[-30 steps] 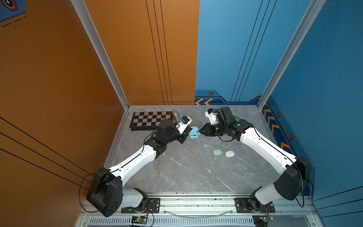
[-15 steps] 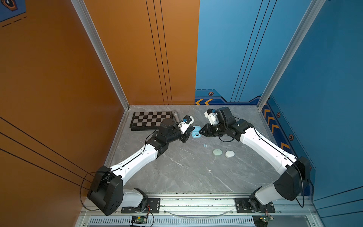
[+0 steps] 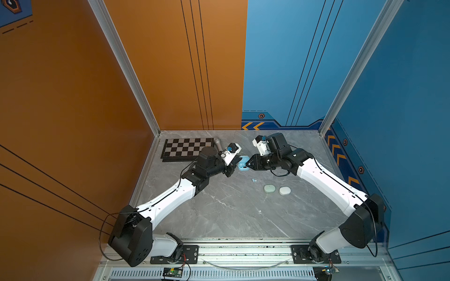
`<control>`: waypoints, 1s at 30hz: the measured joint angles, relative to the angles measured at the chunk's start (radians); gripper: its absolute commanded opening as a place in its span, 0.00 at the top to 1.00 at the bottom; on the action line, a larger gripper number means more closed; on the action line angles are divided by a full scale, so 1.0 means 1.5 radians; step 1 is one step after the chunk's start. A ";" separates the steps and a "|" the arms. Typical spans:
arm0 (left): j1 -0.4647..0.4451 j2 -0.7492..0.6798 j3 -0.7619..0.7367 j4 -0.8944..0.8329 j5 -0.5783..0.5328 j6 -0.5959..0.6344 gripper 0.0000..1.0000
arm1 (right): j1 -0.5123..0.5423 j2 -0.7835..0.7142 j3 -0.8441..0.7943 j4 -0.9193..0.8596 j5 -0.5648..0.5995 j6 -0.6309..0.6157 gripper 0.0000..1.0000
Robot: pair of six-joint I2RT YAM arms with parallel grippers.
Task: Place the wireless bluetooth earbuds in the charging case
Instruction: 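Press the earbud into a case slot and open the right gripper, then move the right gripper down to the remaining pale-blue earbud on the table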
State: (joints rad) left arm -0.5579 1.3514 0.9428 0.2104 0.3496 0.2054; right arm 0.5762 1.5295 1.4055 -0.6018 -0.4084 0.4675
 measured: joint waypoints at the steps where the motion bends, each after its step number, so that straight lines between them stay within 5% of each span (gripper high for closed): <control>1: 0.000 0.000 0.000 0.000 0.000 0.000 1.00 | 0.000 0.000 0.000 0.000 0.000 0.000 0.70; 30: 0.000 0.016 0.001 0.003 0.000 0.000 1.00 | -0.023 -0.016 0.024 -0.002 0.011 0.001 0.67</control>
State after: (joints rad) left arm -0.5575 1.3750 0.9447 0.2142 0.3492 0.2058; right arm 0.5419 1.5051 1.4410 -0.6041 -0.3923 0.4683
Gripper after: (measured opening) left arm 0.098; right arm 0.333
